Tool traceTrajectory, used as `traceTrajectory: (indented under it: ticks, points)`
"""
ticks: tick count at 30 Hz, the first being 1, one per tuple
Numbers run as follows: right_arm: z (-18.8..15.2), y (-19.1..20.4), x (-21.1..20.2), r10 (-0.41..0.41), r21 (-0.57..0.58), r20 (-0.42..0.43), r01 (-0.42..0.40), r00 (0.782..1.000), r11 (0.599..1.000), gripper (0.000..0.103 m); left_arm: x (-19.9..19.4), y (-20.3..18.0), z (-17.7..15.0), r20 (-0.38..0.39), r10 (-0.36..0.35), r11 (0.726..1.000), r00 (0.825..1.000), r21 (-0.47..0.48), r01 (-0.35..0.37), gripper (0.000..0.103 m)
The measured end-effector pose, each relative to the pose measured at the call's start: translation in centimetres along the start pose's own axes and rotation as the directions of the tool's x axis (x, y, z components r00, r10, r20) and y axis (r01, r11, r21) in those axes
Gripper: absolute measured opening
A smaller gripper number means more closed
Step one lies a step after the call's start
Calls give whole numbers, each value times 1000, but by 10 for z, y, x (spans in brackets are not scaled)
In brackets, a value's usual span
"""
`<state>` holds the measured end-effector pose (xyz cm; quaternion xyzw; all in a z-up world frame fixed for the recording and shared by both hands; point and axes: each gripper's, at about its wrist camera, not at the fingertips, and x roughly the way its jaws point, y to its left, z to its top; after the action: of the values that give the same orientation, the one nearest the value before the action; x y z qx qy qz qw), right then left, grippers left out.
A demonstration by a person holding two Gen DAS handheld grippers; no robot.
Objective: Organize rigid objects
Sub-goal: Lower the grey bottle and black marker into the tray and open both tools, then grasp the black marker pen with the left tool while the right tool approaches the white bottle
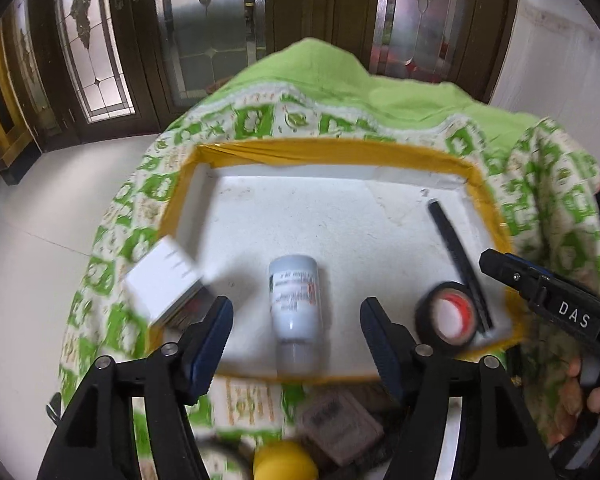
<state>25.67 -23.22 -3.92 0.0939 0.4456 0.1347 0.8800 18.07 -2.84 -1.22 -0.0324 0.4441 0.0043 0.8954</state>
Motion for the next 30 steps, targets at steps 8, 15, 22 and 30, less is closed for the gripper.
traceTrajectory:
  ticks: [8, 15, 22, 30]
  points:
    - [-36, 5, -57, 84, 7, 71, -84, 994, 996, 59, -53, 30, -70, 43, 14, 995, 999, -100, -9, 84]
    - [-78, 13, -75, 110, -39, 18, -109, 994, 993, 61, -67, 42, -128, -4, 27, 988, 1000, -151, -28, 84]
    - [-107, 8, -84, 115, -19, -22, -115, 993, 993, 61, -70, 23, -134, -12, -20, 996, 1000, -92, 19, 84]
    - [-113, 12, -81, 86, -50, -38, -88, 996, 995, 61, -54, 1, -137, -82, -30, 999, 996, 16, 31, 74]
